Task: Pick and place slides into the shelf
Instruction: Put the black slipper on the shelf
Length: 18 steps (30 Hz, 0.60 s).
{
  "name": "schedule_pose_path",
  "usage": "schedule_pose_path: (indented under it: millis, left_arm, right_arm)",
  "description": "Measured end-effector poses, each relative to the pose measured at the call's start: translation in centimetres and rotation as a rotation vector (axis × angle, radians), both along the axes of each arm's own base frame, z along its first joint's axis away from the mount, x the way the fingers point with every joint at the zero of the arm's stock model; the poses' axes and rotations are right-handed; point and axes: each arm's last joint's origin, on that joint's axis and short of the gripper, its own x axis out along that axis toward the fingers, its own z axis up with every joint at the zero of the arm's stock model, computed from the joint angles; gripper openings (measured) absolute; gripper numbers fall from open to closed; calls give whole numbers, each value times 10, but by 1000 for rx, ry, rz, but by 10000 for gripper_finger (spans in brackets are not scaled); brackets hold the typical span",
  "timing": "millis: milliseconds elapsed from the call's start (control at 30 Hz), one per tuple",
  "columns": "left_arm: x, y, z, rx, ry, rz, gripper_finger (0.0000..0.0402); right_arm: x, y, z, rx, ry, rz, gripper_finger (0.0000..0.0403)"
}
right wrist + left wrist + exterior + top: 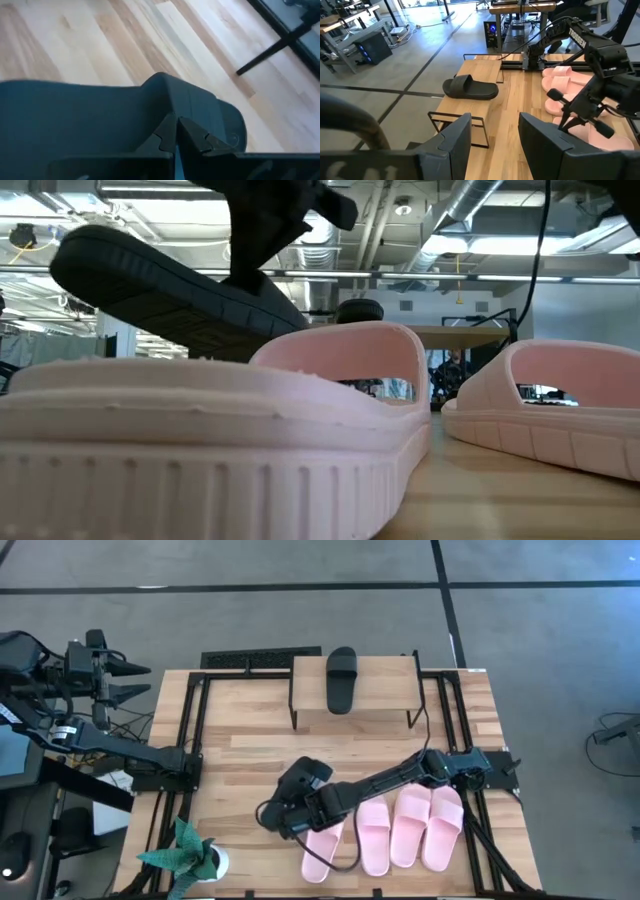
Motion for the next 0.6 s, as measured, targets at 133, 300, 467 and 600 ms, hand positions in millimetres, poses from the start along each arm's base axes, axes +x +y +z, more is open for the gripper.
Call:
schedule_pose_path:
  millis: [133, 300, 467, 600]
  left_arm:
    - [0, 0, 0, -4, -1, 2, 153]
    - [0, 0, 0, -14, -4, 5, 153]
    - [0, 0, 0, -14, -4, 5, 153]
    - [0, 0, 0, -14, -4, 5, 153]
  right_arm:
    - [4, -8, -1, -5, 63, 84, 0]
    - [6, -29, -2, -23, 137, 79, 0]
    - [9, -46, -4, 8, 165, 66, 0]
    - [11, -50, -8, 19, 166, 66, 0]
